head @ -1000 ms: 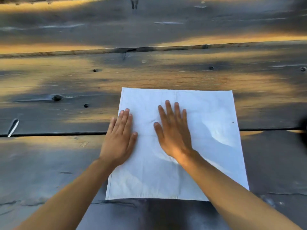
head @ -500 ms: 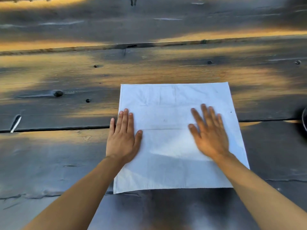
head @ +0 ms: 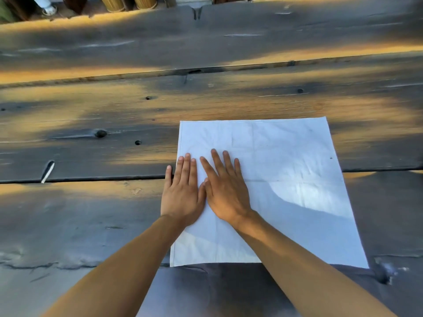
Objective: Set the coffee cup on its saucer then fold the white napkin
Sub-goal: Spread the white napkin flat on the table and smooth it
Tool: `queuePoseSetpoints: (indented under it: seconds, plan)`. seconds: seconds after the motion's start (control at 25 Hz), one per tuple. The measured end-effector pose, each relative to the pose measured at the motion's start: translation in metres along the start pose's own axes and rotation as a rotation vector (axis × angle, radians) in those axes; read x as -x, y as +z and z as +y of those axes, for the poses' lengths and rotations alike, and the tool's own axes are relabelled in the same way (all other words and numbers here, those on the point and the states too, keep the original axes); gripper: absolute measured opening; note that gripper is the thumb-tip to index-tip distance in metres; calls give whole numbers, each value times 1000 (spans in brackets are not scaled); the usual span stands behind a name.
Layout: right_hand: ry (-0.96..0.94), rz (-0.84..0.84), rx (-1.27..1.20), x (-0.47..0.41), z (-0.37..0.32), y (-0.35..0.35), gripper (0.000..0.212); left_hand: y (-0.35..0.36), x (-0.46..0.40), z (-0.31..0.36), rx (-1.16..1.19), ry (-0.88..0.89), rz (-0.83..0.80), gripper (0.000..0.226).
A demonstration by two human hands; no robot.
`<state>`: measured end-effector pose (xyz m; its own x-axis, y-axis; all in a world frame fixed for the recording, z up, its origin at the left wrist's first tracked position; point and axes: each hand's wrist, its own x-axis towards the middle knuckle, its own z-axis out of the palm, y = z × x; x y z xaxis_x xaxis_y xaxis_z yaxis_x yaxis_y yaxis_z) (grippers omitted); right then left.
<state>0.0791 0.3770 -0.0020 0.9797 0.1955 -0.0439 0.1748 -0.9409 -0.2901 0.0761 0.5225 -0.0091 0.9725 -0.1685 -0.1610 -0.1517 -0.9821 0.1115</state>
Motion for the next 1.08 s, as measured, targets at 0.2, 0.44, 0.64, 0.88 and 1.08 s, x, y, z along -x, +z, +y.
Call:
queuePoseSetpoints:
  seconds: [0.2, 0.44, 0.64, 0.88, 1.08]
  plan:
    - [36, 20, 127, 31, 82, -5, 55, -1, 0, -2, 8, 10, -4, 71]
    - [314, -67, 133, 68, 195, -47, 63, 1, 0, -2, 22, 10, 1, 73]
    - [350, -6, -31, 60, 168, -56, 69, -7, 8, -10, 264, 69, 86, 70]
    - [-99, -9, 9, 73, 14, -7, 56, 8, 69, -11, 46, 163, 18, 68]
    - [-78, -80, 136, 89, 30, 5, 59, 13, 70, -10, -26, 118, -4, 70]
